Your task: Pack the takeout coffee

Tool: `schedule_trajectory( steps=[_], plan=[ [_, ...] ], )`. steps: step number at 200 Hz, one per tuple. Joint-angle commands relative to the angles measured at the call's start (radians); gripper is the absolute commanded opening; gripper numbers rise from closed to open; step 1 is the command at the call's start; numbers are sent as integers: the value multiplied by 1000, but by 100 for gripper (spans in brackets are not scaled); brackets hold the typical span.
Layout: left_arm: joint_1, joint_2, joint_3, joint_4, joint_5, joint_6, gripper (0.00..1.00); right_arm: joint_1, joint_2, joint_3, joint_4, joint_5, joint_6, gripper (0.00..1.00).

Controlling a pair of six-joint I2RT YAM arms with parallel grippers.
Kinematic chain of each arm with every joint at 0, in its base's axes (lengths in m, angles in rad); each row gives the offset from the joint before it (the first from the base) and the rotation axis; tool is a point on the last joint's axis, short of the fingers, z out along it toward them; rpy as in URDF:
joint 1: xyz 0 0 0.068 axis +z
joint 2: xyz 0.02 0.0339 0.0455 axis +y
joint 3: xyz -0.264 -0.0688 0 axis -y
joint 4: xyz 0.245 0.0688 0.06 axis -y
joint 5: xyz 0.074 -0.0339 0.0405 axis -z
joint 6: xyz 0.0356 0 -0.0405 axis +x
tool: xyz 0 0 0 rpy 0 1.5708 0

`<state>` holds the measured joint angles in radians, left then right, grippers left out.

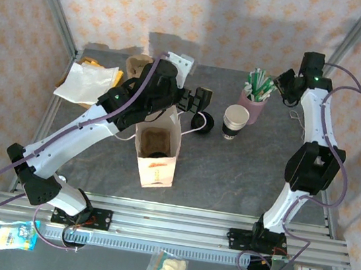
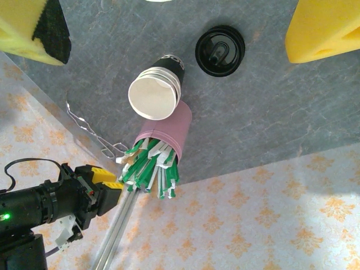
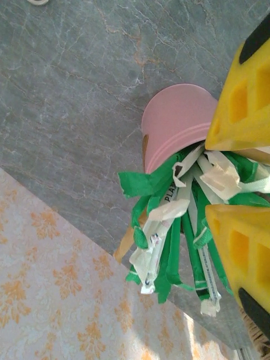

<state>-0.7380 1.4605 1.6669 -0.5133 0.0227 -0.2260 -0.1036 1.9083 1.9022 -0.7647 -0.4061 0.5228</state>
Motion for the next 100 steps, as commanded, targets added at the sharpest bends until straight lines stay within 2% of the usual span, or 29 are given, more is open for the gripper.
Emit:
schedule_trajectory(
  steps=[1, 35, 100],
  plan=[
    [-3, 16, 11, 13, 17, 11, 99, 2, 15, -5, 32, -7, 17, 30],
    [-4, 26, 22, 7, 19, 12, 99, 1, 25, 3, 41, -13, 25, 25],
    [-3, 32, 28, 6, 22, 7, 99, 2, 22, 3, 42, 0, 16, 2]
  ],
)
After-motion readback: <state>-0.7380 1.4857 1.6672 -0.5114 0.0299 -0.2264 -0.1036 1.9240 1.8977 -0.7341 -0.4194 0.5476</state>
